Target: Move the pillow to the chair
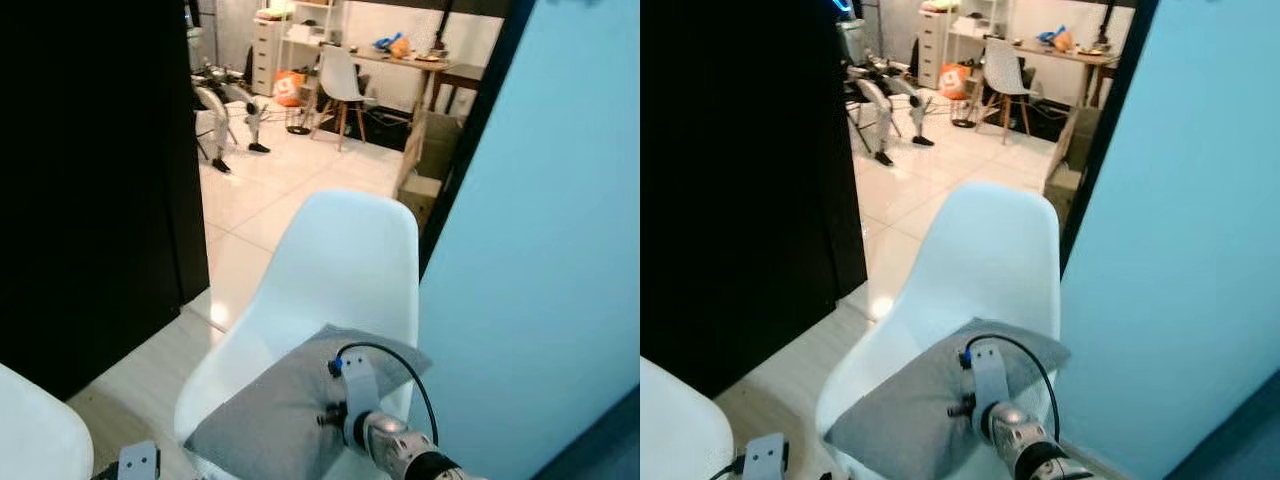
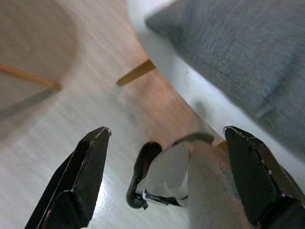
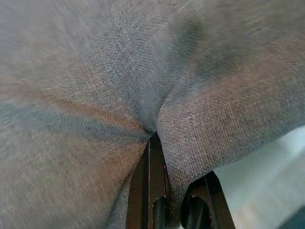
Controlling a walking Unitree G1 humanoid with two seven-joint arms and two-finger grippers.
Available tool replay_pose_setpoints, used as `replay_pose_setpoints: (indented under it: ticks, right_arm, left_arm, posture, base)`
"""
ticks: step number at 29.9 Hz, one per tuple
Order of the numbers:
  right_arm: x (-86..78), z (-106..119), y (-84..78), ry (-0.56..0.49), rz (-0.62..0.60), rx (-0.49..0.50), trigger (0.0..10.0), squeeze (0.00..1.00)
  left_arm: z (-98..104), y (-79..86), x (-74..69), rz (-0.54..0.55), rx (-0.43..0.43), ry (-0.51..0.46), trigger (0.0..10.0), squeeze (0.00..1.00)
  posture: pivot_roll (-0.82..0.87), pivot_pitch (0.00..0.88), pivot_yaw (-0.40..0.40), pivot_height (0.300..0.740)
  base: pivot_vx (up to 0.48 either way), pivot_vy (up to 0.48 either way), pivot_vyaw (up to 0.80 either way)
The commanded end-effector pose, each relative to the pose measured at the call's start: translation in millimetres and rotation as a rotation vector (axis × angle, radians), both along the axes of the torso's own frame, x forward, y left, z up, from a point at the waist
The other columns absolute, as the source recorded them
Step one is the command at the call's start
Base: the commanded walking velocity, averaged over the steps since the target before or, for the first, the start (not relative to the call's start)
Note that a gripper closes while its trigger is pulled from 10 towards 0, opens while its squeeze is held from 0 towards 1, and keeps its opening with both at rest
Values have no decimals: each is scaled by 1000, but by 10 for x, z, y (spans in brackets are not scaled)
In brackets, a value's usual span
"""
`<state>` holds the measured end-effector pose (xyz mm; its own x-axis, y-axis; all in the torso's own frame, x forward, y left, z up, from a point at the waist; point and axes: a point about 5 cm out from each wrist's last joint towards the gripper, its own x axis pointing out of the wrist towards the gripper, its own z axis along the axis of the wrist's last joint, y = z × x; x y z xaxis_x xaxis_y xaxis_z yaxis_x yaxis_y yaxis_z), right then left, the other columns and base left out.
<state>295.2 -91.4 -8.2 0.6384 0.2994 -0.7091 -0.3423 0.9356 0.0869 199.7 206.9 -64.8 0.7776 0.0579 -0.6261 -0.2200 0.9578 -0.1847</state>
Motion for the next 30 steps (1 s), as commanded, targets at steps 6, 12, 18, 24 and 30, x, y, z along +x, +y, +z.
replay_pose_setpoints:
  ticks: [6, 12, 18, 24, 30]
  right_arm:
    - [-134, -107, 66, 68, 126, -75, 10000, 0]
    - [-108, -54, 212, 45, 131, -19, 10000, 0]
    - [25, 250, 665, -41, 133, 325, 10000, 0]
    - [58, 376, 827, -52, 166, 422, 10000, 0]
    - [96, 412, 863, -122, 191, 285, 10000, 0]
  left_arm:
    - [-2, -70, 6, -29, -4, -12, 10000, 0]
    - [17, -77, 33, -54, 15, -26, 10000, 0]
    - [27, -70, 44, -60, 24, -33, 10000, 0]
    - [46, -78, 74, -61, 24, -47, 10000, 0]
    - [63, -96, 101, -67, 26, -60, 10000, 0]
  posture:
    - [181, 120, -109, 582]
    - [187, 126, -107, 562]
    - [193, 124, -111, 532]
    - [196, 123, -114, 522]
    - [198, 125, -119, 522]
  base:
    - [0, 0, 0]
    - [0, 0, 0]
    - [0, 0, 0]
    - [0, 0, 0]
    - [0, 0, 0]
